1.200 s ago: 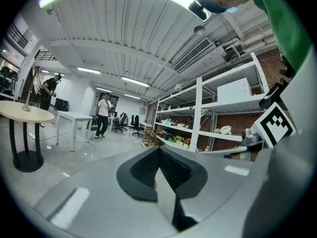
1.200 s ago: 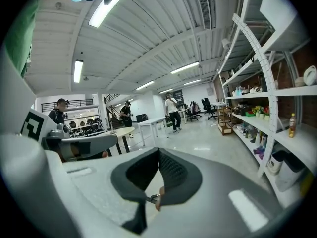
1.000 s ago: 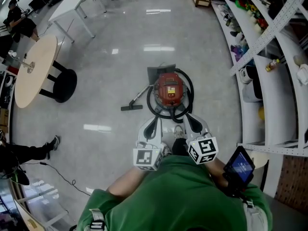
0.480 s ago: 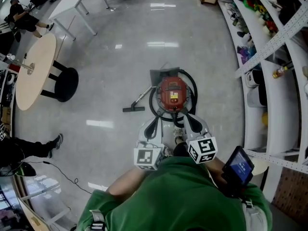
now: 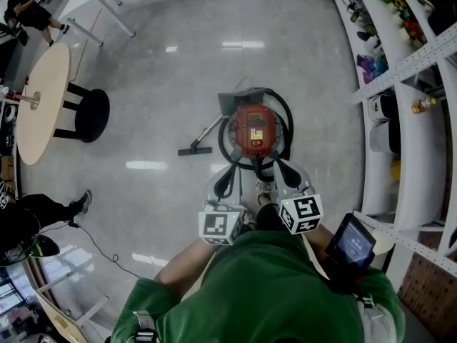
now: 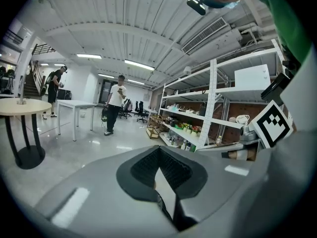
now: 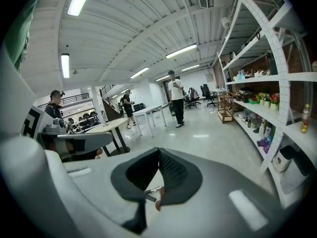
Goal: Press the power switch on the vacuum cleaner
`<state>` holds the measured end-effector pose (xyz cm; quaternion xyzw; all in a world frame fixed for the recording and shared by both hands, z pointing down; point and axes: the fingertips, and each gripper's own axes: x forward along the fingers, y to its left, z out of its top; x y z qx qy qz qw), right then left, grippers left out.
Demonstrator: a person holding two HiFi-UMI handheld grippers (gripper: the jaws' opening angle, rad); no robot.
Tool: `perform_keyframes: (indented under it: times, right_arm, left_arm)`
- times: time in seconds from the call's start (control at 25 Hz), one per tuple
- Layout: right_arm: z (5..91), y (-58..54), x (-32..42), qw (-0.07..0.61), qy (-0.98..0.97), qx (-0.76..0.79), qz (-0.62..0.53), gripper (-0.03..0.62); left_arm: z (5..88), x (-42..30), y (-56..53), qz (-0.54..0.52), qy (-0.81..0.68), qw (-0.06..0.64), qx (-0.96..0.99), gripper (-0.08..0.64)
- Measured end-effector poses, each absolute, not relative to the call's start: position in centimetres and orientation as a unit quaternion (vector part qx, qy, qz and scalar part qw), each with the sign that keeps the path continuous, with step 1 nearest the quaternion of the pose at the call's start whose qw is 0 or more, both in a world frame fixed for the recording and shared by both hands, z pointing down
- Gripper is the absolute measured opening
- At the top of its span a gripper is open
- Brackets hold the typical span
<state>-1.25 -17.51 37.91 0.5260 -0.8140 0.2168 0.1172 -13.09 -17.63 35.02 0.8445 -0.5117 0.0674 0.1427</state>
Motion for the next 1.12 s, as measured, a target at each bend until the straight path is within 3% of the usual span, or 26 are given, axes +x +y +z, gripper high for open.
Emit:
perform_keyframes:
  times: [1.12]
  right_arm:
    - [55.1, -24.8, 0.7, 0.203, -0.797, 0.481, 0.303, 0.003]
  left_arm:
    - [51.4, -9.3, -23.7, 0.187, -0.505, 0.235, 0.809, 0.008]
